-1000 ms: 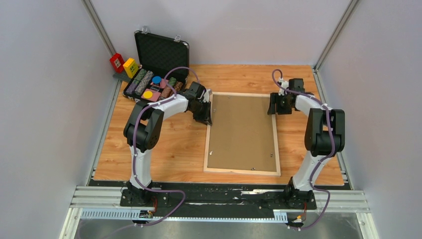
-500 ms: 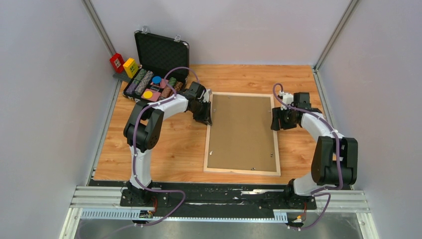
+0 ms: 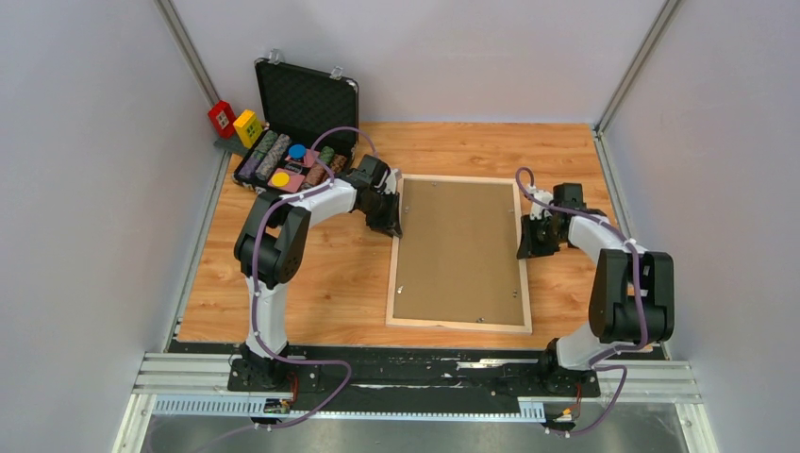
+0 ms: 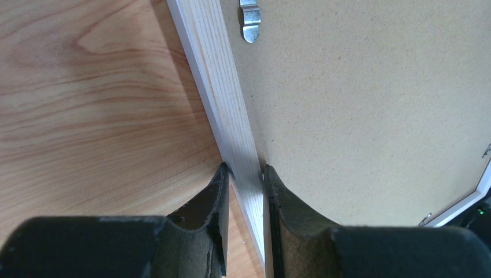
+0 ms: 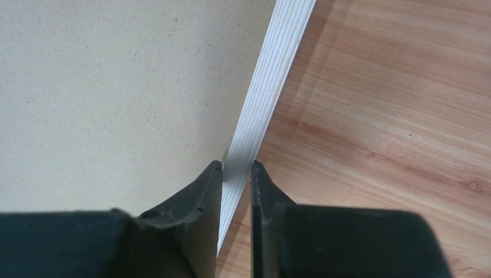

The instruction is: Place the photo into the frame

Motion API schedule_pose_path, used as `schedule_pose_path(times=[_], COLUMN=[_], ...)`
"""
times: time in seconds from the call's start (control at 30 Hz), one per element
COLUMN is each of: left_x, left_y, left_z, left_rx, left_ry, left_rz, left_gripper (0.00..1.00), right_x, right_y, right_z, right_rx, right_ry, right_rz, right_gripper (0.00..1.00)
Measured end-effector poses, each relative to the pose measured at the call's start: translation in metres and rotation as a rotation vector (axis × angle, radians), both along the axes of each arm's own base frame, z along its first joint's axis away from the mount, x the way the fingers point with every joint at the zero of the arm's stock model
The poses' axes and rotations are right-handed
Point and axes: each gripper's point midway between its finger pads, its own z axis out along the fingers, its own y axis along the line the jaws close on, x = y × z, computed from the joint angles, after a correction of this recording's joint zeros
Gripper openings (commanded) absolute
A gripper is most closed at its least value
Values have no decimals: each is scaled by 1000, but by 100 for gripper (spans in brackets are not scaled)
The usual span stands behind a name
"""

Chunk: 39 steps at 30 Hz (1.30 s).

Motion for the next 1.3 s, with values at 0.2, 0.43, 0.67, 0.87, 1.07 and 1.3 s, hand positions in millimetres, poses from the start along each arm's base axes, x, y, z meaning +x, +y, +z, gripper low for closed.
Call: schedule_pose_path(times=[0.2,0.43,0.67,0.87,1.07,1.3], left_x=[2,15,51,52,52,52], left_y=[3,20,21,22,22,22], left_z=[0,1,2,2,1,1], left_rx=[-5,-19,-80,-98,-114,-125], left_ry=[6,26,62,72,75,69], left_rz=[12,63,83,85,99,113], left_gripper=[0,0,0,0,0,0], right_x=[8,44,90,84,36,-7], right_y=[0,7,7,4,4,16], right_z=[0,1,7,17,21,13], right_rx=[14,57,58,32,15,0], right_ry=[45,44,-24,-75,-73,-30], right_rz=[-28,-33,-35,-20,0,44], right_gripper=[5,10,56,69,70,69])
